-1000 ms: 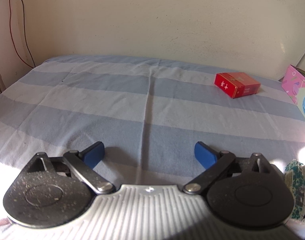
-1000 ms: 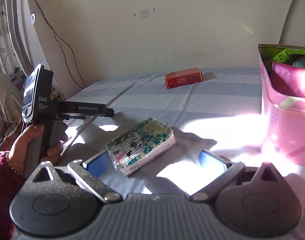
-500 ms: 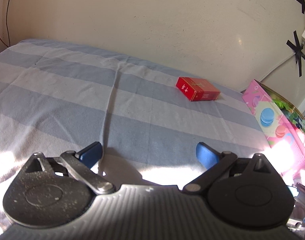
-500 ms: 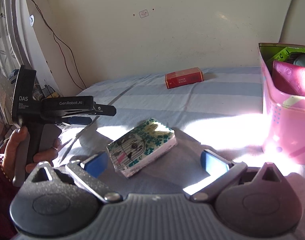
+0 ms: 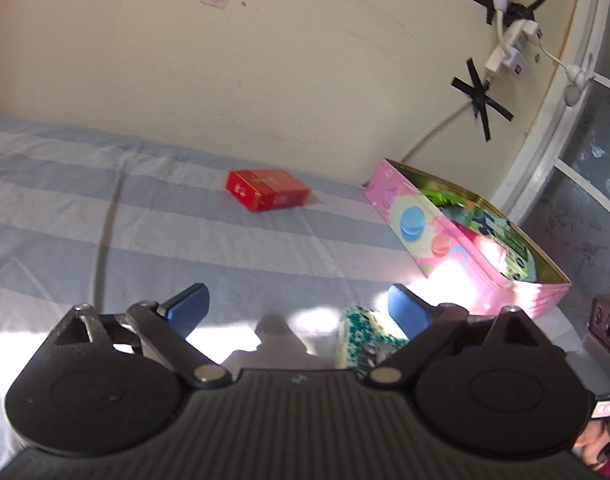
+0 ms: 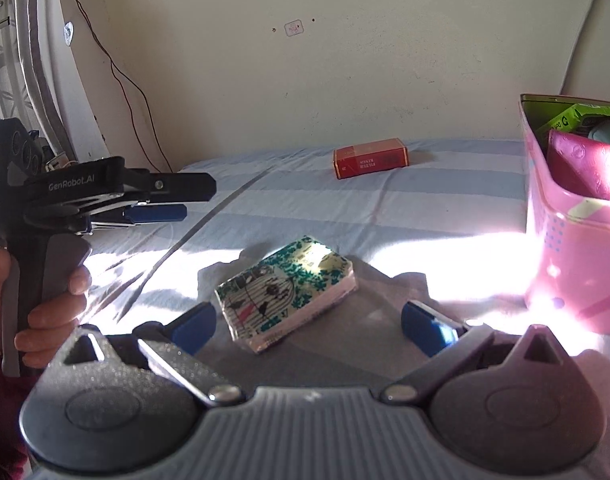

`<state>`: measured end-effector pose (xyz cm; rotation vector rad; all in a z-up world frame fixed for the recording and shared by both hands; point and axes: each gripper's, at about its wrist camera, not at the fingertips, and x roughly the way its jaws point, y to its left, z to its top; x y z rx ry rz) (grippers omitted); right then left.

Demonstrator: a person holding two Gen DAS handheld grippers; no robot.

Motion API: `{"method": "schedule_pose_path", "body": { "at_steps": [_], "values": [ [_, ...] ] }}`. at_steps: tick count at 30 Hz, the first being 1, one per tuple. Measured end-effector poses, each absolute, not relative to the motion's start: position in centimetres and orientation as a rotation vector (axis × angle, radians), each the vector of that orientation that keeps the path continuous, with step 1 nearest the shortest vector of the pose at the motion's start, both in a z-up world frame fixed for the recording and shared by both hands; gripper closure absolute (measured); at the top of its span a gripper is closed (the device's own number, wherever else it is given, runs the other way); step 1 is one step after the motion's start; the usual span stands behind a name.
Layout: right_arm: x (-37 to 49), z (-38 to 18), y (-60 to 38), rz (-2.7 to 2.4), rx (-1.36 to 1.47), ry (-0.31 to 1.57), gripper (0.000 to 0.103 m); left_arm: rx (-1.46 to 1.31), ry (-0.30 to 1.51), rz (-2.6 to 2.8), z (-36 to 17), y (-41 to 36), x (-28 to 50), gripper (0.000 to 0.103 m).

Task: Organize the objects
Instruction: 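Carry the tissue pack toward the tin with the right gripper, then lower the floral tissue pack into the tin and open the right gripper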

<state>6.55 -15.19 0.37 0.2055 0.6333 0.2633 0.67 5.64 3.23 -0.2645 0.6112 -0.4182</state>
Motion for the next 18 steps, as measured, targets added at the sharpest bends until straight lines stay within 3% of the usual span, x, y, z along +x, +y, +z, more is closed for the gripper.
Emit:
{"method": "schedule_pose_path", "body": {
  "at_steps": [2, 6, 12, 13, 14, 18],
  "values": [
    [6.5, 0.4, -14.6, 0.258, 0.168, 0.641, 0.001, -0.261, 0.659, -0.442, 2.6, 4.9, 0.8, 0.015],
    [6.6, 0.3, -12.8, 0.247, 0.05, 0.658, 0.004, -0.22, 0.686, -0.43, 2.2, 3.8, 0.5, 0.018],
    [7.1, 0.1, -11.0, 0.233, -0.062, 0.66, 0.019, -0.129, 0.716, -0.458, 1.2, 1.1, 0.4, 0.031],
    [7.1, 0.1, -11.1, 0.231, -0.05, 0.653, 0.026, -0.129, 0.721, -0.464, 1.3, 0.9, 0.2, 0.037],
    [7.0, 0.1, -11.3, 0.237, -0.034, 0.644, 0.036, -0.154, 0.737, -0.487, 1.3, 0.8, 0.2, 0.052],
    [6.7, 0.2, -12.0, 0.238, 0.012, 0.628, 0.055, -0.154, 0.734, -0.455, 1.4, -0.9, -0.7, 0.054]
  ]
}}
